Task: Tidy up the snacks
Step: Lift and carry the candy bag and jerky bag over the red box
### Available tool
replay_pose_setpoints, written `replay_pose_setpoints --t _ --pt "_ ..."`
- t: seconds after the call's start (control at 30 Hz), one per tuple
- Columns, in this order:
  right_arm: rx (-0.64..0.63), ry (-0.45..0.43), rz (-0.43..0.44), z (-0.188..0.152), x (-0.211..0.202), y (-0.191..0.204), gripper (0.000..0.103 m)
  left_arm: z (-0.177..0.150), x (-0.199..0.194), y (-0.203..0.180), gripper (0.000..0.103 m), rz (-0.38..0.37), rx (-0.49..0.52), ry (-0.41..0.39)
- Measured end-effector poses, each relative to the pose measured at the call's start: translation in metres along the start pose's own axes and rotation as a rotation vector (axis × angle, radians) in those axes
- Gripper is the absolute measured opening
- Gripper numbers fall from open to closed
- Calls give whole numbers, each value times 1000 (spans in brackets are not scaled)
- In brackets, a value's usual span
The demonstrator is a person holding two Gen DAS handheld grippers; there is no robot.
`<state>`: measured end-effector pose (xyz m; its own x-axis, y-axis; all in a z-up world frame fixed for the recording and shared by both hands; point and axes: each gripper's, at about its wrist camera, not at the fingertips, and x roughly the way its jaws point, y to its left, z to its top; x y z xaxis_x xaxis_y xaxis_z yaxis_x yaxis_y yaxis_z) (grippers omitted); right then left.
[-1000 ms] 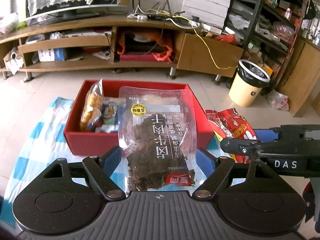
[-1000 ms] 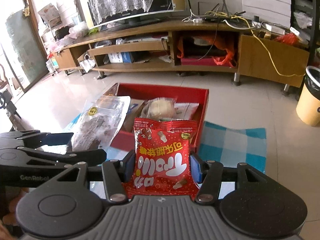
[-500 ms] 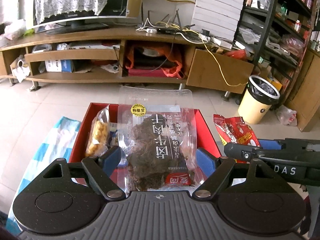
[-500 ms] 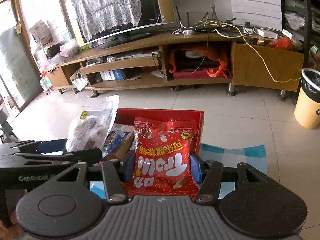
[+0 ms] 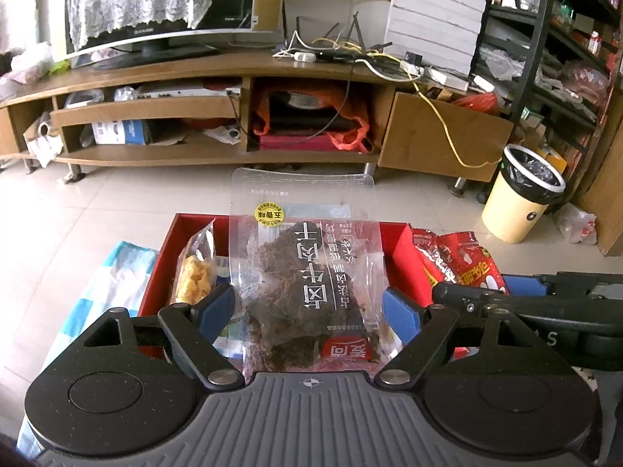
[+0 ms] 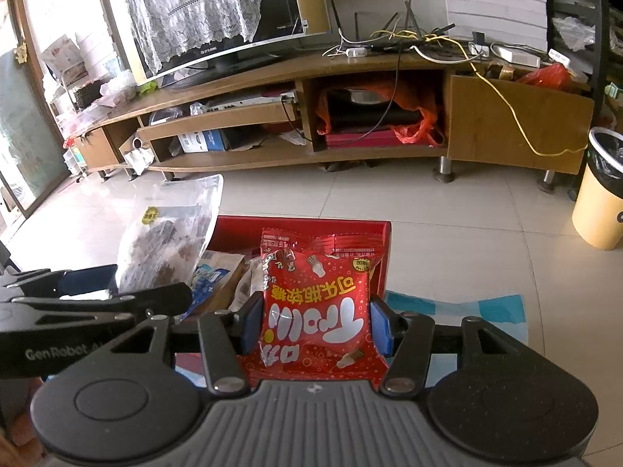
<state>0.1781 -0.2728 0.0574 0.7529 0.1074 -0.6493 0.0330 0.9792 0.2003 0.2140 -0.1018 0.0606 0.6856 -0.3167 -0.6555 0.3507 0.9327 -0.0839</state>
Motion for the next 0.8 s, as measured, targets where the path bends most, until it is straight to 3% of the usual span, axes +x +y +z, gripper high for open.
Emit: replay_pose_setpoints --t 0.8 --pt "-22 53 -38 7 42 -3 54 2 43 3 87 59 6 57"
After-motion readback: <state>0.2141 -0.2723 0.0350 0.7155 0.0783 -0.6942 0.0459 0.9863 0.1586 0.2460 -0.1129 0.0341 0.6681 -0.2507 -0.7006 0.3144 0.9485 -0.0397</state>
